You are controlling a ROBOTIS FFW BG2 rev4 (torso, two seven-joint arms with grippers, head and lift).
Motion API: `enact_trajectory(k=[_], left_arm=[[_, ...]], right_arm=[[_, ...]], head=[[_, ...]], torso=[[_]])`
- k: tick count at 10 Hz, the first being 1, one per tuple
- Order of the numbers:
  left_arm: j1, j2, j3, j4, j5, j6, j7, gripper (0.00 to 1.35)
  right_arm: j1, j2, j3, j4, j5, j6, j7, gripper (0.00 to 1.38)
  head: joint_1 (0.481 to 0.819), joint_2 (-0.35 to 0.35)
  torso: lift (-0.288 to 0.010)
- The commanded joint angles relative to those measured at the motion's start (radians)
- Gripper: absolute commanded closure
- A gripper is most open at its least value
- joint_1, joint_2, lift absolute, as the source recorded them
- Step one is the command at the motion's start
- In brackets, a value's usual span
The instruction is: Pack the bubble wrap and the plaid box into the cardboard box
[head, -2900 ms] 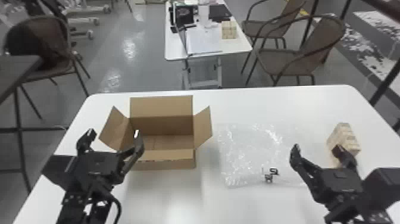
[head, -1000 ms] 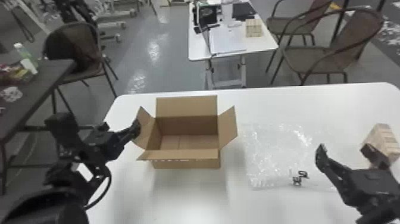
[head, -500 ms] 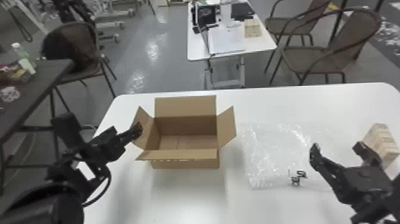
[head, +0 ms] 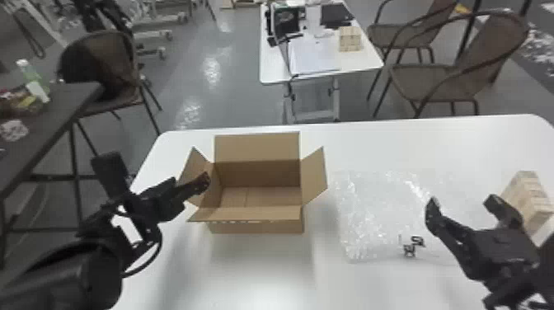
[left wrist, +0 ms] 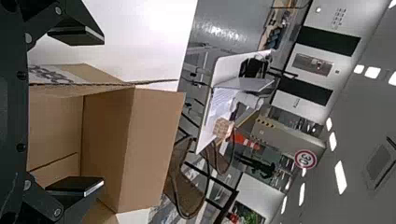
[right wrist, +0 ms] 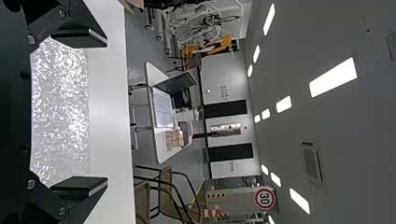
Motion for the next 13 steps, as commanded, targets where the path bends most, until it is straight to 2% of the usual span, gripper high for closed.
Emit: enact_trajectory(k=[1, 2, 3, 5, 7, 10, 11, 13], left_arm=[[-0.019, 0.0, -0.011, 0.026, -0.012, 0.016, -0.015, 0.35], [-0.024, 0.0, -0.014, 0.032, -0.014, 0.021, -0.021, 0.71], [-0.027, -0.001, -0.015, 0.032, -0.014, 0.021, -0.023, 0.92], [-0.028, -0.008, -0.02, 0.029, -0.015, 0.019, -0.023, 1.15], [-0.033, -0.017, -0.027, 0.026, -0.009, 0.019, -0.024, 1.15], [-0.024, -0.06, -0.02, -0.011, -0.012, 0.059, -0.01, 1.15], [-0.018, -0.074, -0.015, -0.051, -0.017, 0.107, 0.019, 1.15], [-0.004, -0.084, -0.009, -0.107, 0.006, 0.167, 0.091, 1.15]], right_arm=[[-0.006, 0.0, 0.0, 0.002, -0.001, 0.002, 0.009, 0.24], [-0.007, -0.002, 0.0, 0.004, -0.001, 0.002, 0.013, 0.24], [-0.009, -0.002, 0.0, 0.005, -0.003, 0.002, 0.015, 0.24], [-0.007, -0.002, 0.0, 0.005, -0.006, 0.003, 0.018, 0.24], [-0.007, -0.002, 0.0, 0.008, -0.009, 0.003, 0.02, 0.24], [-0.006, -0.002, 0.0, 0.01, -0.012, 0.003, 0.021, 0.24], [-0.006, -0.002, 0.0, 0.013, -0.013, 0.003, 0.023, 0.24], [-0.007, -0.002, 0.0, 0.013, -0.016, 0.003, 0.023, 0.24]], head=[[0.695, 0.166], [0.695, 0.16], [0.695, 0.157], [0.695, 0.154], [0.695, 0.148], [0.695, 0.136], [0.695, 0.133], [0.695, 0.134]], torso=[[-0.102], [-0.102], [-0.102], [-0.102], [-0.102], [-0.102], [-0.102], [-0.102]])
